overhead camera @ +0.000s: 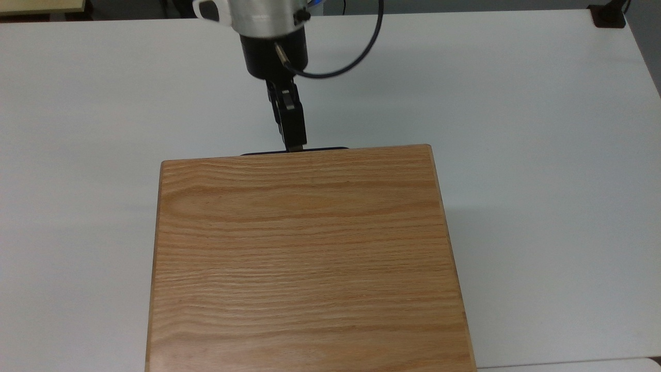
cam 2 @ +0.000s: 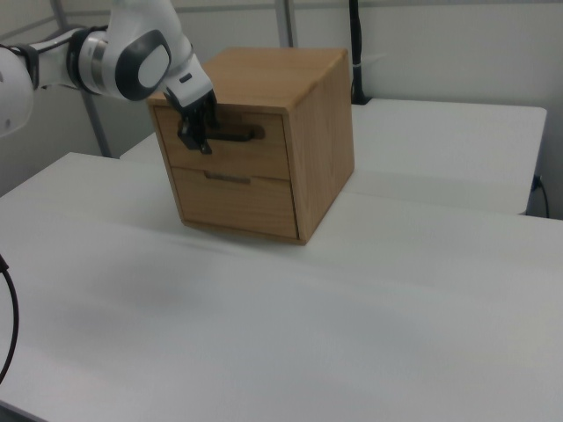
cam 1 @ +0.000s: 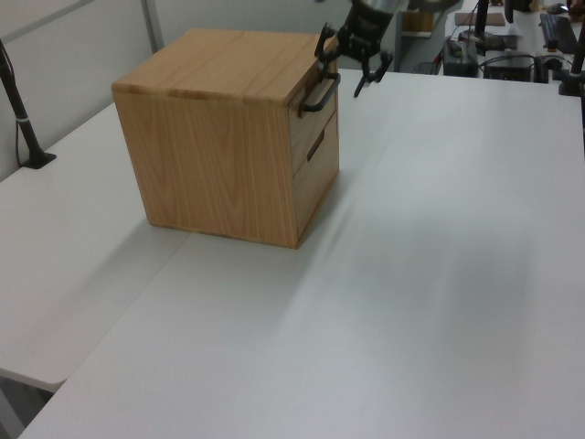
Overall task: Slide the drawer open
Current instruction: 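Lower the gripper to the dark handle of the upper drawer, then close the gripper on the upper drawer's dark bar handle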
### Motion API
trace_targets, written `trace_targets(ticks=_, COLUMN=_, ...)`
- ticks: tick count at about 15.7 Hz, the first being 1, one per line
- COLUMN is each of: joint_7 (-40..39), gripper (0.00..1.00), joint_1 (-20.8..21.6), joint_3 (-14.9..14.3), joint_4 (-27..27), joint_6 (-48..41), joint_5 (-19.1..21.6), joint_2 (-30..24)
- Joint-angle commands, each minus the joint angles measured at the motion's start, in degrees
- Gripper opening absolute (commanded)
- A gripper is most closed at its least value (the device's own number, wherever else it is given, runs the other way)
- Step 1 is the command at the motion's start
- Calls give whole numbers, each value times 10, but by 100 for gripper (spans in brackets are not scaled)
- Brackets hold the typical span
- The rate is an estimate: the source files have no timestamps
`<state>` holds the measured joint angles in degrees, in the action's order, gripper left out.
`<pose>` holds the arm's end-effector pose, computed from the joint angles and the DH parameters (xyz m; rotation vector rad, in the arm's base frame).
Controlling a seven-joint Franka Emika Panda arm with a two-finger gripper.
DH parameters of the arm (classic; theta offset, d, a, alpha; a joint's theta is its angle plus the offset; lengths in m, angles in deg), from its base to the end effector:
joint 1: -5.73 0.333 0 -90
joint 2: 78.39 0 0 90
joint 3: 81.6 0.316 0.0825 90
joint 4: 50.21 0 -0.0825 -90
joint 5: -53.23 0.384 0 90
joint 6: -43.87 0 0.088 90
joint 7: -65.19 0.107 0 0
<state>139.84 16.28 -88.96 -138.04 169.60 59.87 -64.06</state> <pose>0.6721 0.0514 0.5569 -2.2394 1.6753 -0.3884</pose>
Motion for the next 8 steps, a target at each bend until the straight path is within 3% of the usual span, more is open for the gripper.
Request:
trace_targets(ticks=1, joint_7=9, gripper=44, joint_1=14, joint_3=1, joint_4=-4, joint_6=43, joint_5=8, joint_2=8)
trace_targets(ticks=6, joint_7=2, gripper=34, joint_1=13, joint_3=1, joint_4=-19, joint_6=57, joint_5=8, joint_2=3)
trace_targets(ticks=8, joint_7=-6, gripper=0, joint_1=11, joint_3=2, joint_4=-34, joint_6=58, joint_5=13, joint_2=-4)
